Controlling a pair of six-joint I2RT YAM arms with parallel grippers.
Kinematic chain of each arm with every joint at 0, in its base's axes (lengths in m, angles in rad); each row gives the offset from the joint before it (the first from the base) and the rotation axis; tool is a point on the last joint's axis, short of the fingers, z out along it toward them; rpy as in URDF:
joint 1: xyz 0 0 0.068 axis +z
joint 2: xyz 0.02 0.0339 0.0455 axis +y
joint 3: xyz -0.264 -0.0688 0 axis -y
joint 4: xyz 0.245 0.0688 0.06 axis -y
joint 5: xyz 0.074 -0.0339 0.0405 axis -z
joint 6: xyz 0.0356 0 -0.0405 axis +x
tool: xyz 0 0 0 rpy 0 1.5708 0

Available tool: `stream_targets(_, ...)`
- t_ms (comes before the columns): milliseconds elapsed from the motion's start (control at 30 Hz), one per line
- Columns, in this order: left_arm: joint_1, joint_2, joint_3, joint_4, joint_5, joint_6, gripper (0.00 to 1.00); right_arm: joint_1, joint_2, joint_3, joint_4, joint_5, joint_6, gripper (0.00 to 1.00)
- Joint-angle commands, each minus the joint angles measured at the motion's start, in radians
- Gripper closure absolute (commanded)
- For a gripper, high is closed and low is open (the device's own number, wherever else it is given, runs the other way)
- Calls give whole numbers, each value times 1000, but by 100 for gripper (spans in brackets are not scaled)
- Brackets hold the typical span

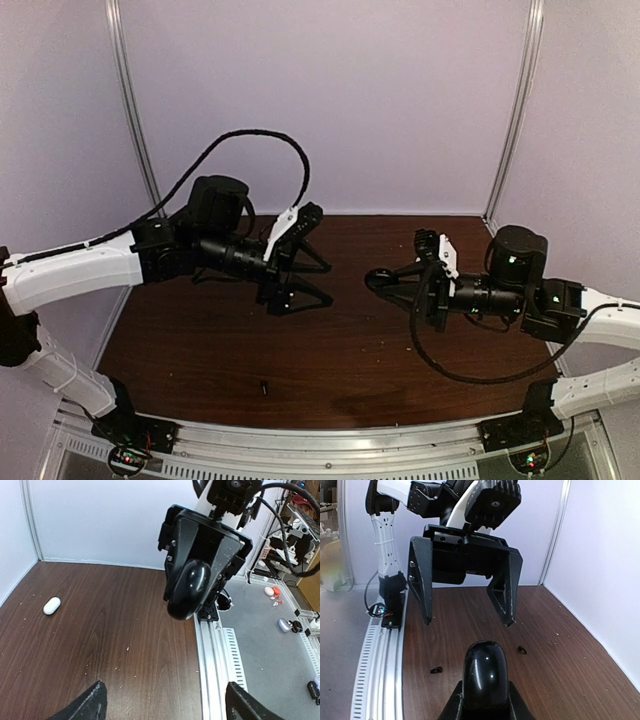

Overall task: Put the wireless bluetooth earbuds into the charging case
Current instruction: Pass from the right arm to the left

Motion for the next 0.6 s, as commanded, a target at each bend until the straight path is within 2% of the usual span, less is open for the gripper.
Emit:
stream_targets(0, -42, 32, 82, 13, 29, 106, 22, -8, -33, -26, 45, -134, 115, 96)
stream_targets(100, -67, 55, 110, 14, -13, 127, 28, -9, -37, -26, 47, -152, 123, 97)
stream_targets(267, -91, 73, 121, 50, -1, 125, 38, -10, -31, -25, 47, -171, 126, 97)
stream_targets(567, -133, 110, 160, 73, -25, 121, 51, -9, -14, -28, 49, -167, 139, 97)
